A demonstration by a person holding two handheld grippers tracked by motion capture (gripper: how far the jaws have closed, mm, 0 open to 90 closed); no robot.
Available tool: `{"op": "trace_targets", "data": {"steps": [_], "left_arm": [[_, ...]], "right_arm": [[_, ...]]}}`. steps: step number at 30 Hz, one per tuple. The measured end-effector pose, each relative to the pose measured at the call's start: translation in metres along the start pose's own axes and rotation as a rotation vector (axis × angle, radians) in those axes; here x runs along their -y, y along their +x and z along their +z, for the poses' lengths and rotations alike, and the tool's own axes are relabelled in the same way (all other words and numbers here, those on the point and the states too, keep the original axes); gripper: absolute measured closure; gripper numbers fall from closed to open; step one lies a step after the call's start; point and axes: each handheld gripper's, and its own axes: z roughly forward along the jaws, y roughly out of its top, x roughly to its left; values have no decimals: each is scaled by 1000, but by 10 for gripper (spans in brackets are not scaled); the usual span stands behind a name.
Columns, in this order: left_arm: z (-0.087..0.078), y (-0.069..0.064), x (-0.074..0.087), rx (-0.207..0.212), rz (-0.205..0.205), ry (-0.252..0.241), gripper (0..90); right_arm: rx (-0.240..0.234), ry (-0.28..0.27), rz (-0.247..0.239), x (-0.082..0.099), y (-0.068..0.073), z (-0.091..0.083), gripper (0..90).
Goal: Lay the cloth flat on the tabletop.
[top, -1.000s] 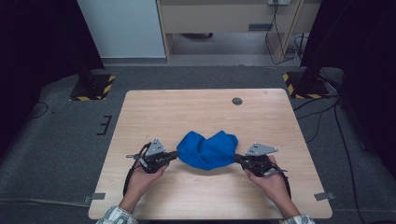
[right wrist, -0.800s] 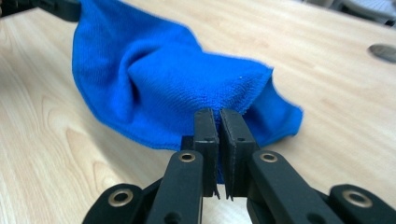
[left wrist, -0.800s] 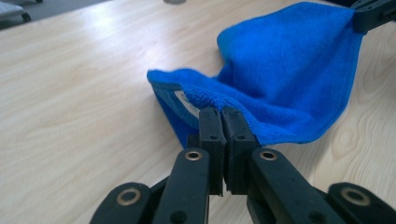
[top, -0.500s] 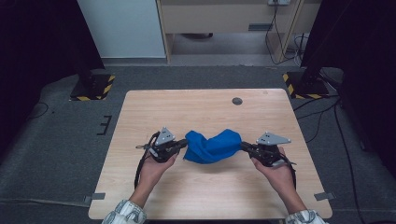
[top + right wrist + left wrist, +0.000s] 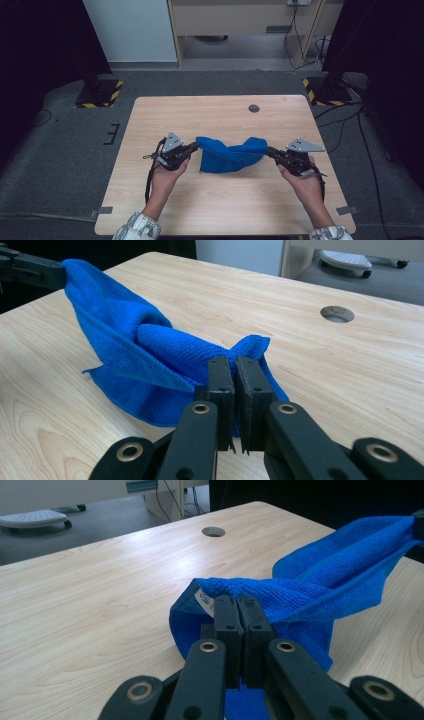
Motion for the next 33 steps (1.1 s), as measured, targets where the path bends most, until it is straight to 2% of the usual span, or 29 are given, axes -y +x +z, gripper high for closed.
{"op": "trace_targets", "data": {"steps": [7, 13, 20, 21, 22, 23, 26, 30, 33], "left_arm": [[-3, -7, -7, -1, 13, -35, 883], [-8, -5, -11, -9, -9, -59, 883], [-13, -1, -15, -20, -18, -83, 884], [-14, 0, -16, -20, -25, -87, 884], [-15, 1, -18, 10, -92, -109, 884], [-15, 1, -20, 17, -109, -117, 884], [-16, -4, -28, -3, -60, -107, 884], [-19, -7, -33, -10, -27, -104, 884], [-26, -9, -36, -11, -22, -104, 884]], "right_arm": [[0, -10, -10, -7, 3, -5, 860], [21, -18, -9, -14, 1, -14, 860], [9, -35, -38, -23, 13, -20, 859], [9, -35, -38, -23, 13, -20, 859], [12, -36, -44, -27, 15, -23, 859], [18, -36, -43, -28, 16, -24, 858], [25, -41, -43, -31, 19, -28, 858], [31, -45, -48, -36, 24, -36, 858], [27, -50, -51, -40, 30, -44, 858]]}}
